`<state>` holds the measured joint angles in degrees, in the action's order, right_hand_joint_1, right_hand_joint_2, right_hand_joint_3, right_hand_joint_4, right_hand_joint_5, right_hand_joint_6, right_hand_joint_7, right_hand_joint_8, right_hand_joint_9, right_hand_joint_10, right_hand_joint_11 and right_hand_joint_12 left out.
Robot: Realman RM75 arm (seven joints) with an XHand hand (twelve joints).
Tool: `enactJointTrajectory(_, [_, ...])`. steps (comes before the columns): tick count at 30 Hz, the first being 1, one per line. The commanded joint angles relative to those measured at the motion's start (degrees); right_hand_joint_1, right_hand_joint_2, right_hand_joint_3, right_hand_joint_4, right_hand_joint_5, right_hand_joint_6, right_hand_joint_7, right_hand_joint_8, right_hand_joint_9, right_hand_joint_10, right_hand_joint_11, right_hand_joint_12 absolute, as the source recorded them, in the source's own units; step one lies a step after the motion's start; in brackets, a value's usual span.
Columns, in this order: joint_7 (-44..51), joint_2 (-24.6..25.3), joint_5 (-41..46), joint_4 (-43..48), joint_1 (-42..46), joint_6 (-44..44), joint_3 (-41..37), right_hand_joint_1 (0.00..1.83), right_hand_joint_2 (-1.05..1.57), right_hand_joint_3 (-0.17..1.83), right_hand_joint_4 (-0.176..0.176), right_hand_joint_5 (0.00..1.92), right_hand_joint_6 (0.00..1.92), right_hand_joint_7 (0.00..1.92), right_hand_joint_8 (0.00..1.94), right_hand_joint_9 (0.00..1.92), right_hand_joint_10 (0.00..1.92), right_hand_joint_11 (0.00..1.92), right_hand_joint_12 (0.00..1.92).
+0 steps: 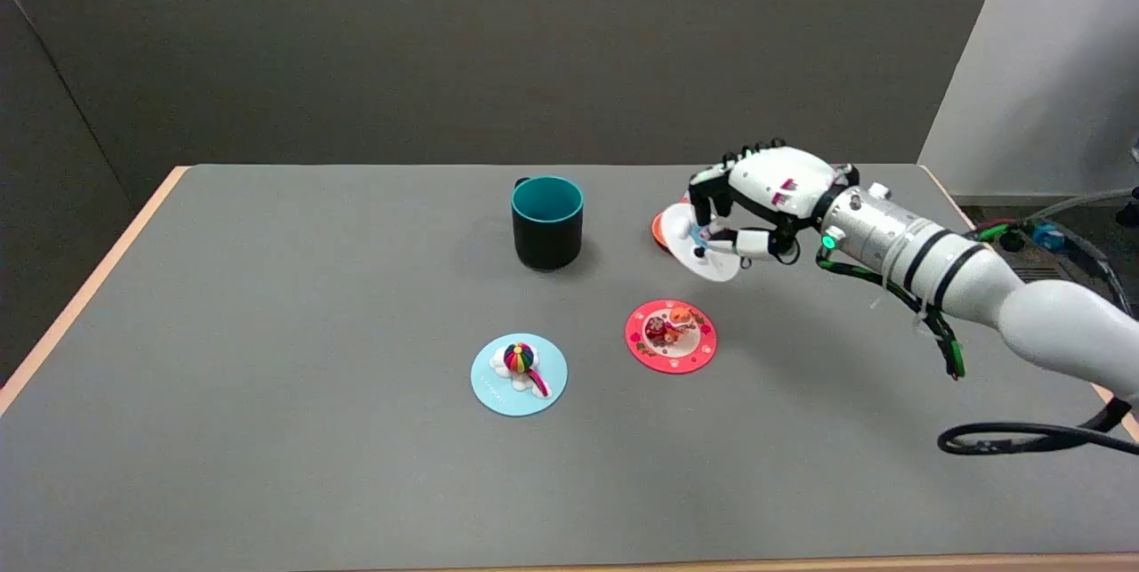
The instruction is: Place the white cup lid onto the cup.
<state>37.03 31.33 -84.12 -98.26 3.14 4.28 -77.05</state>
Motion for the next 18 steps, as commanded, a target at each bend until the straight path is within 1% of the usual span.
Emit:
enactJointTrajectory(1, [-0.6,-1.3,-1.6,-1.8,-21.6,-9.0,13.9,1.12,1.2,0.15,0.027,0.71,1.37,0.68,1.53,0.61,1.0,0.45,1.16])
enactJointTrajectory(5, [-0.9,-1.1,-1.6,-0.6,-29.7,-9.5,21.4,1.13,1.19,0.16,0.028,0.72,1.35,0.69,1.51,0.64,1.02,0.46,1.17])
enactJointTrajectory(11, [-2.1,-0.2,-1.6,2.1,-38.4,-9.5,29.4,1.14,1.17,0.19,0.027,0.73,1.34,0.72,1.48,0.64,1.04,0.47,1.2])
enactJointTrajectory(13, [-2.2,0.5,-1.6,3.4,-43.0,-9.1,34.0,1.13,1.16,0.2,0.027,0.73,1.34,0.72,1.48,0.65,1.03,0.48,1.2])
enactJointTrajectory(18, [-2.4,2.3,-1.6,6.4,-50.0,-8.5,41.2,1.14,1.16,0.19,0.028,0.75,1.32,0.74,1.46,0.67,1.02,0.49,1.19])
